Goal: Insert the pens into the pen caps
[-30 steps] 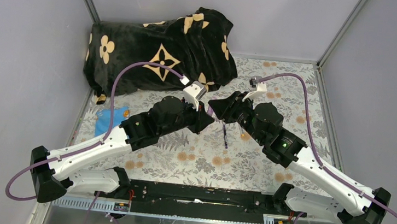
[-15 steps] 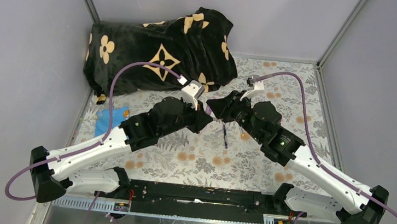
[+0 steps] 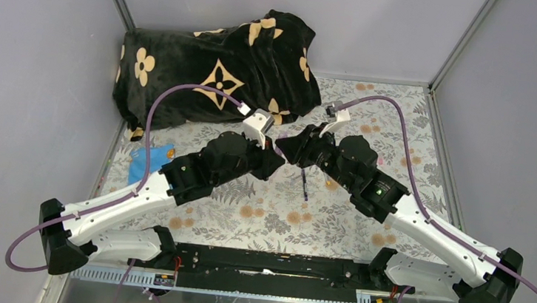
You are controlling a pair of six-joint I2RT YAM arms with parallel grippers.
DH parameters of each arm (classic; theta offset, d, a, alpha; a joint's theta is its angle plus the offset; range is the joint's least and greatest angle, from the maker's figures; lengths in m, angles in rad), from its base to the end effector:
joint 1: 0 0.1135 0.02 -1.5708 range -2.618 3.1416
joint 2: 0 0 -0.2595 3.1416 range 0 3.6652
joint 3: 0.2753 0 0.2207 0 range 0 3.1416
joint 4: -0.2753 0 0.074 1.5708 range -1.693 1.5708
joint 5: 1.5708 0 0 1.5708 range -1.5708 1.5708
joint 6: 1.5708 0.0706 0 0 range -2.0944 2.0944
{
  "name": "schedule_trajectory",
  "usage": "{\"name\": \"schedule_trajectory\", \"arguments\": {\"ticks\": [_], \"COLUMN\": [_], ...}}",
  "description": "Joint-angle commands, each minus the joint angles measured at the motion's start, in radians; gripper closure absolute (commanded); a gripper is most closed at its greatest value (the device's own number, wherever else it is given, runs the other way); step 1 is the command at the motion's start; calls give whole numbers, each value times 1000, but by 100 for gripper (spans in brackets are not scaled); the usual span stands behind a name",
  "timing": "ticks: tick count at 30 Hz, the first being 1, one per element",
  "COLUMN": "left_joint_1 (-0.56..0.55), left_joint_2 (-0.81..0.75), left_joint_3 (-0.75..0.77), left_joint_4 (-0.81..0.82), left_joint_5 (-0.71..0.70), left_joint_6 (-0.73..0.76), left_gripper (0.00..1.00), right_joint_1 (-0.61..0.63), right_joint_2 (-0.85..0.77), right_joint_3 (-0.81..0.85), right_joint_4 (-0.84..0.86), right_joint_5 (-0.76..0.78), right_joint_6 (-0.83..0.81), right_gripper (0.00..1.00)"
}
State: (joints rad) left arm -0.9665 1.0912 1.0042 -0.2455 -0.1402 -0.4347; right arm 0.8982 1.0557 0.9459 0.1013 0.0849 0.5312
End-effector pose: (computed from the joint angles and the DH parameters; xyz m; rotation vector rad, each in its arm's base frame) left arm 0.1519 -0.2027 0.3381 0.4253 1.9389 -0.8044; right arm 0.1630 0.1951 0.3745 -0.2368 1.6633 1.0370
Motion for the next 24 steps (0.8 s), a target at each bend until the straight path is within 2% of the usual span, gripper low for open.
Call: {"name": "schedule_trajectory", "arguments": {"ticks": [1,14,19,24], "left_joint_1": [5,5,5,4], "left_joint_2": [-33,-91,-128,-168], "left_joint_3": [58,11,0,22], "left_joint_4": [157,166,178,175], "left_joint_5": [-66,-25,27,21], "left_joint_6": [3,22,25,21], "left_gripper": [100,100,100,100], "right_joint_1": [16,16,15,16], "right_joint_2": [-5,-153,-197,-250], "right_joint_3": [5,46,24,-37], "right_joint_4": [-72,-82,-56,5], "right_joint_5": [-124,33,-5,-140], "right_joint_6": [6,-46,-115,-188], "right_gripper": [59,37,36,34]}}
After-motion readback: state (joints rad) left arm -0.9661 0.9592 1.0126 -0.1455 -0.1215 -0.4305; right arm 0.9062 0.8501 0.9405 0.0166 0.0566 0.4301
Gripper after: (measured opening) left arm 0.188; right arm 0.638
